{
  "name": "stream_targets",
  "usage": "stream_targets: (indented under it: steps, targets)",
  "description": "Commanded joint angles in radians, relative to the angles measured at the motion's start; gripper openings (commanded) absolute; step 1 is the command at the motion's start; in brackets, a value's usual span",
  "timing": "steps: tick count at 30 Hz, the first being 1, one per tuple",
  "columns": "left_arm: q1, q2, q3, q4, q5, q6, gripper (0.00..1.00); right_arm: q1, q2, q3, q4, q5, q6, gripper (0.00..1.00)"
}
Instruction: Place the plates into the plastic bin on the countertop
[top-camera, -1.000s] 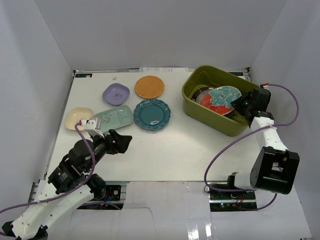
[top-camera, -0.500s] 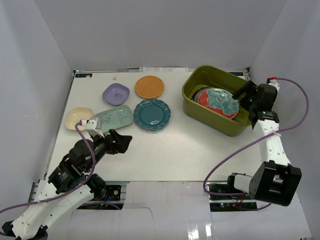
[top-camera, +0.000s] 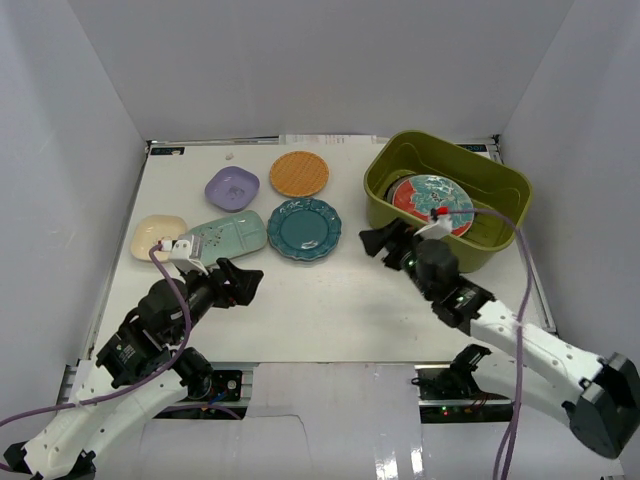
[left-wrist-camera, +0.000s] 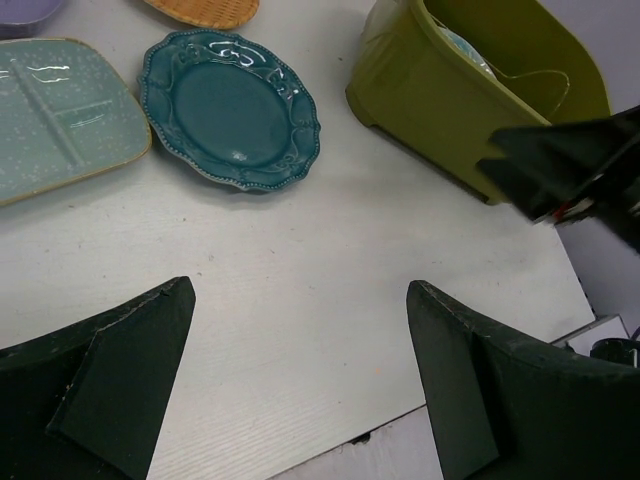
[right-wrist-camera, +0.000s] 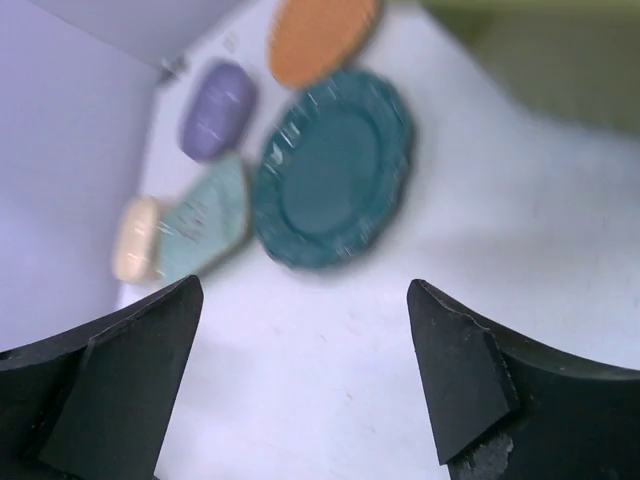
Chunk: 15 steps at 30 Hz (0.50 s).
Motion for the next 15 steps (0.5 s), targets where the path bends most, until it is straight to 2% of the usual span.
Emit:
stream_targets:
  steps: [1, 6, 9, 15]
  targets:
    - [0.0, -0.009, -0.005, -0.006, -0.034, -0.005, 0.98, 0.164, 0.157, -0.073, 0.2, 0.292, 0.203, 0.88]
    - [0.0, -0.018, -0.004, -0.016, -0.046, -0.014, 0.98, 0.193, 0.37, -0.084, 0.41, 0.283, 0.322, 0.83]
    - [0.0, -0.021, -0.005, -0.016, -0.047, -0.017, 0.98, 0.193, 0.487, -0.06, 0.484, 0.279, 0.36, 0.78]
    - [0.001, -0.009, -0.004, -0.016, -0.039, -0.012, 0.98, 0.189, 0.711, -0.041, 0.631, 0.24, 0.458, 0.76]
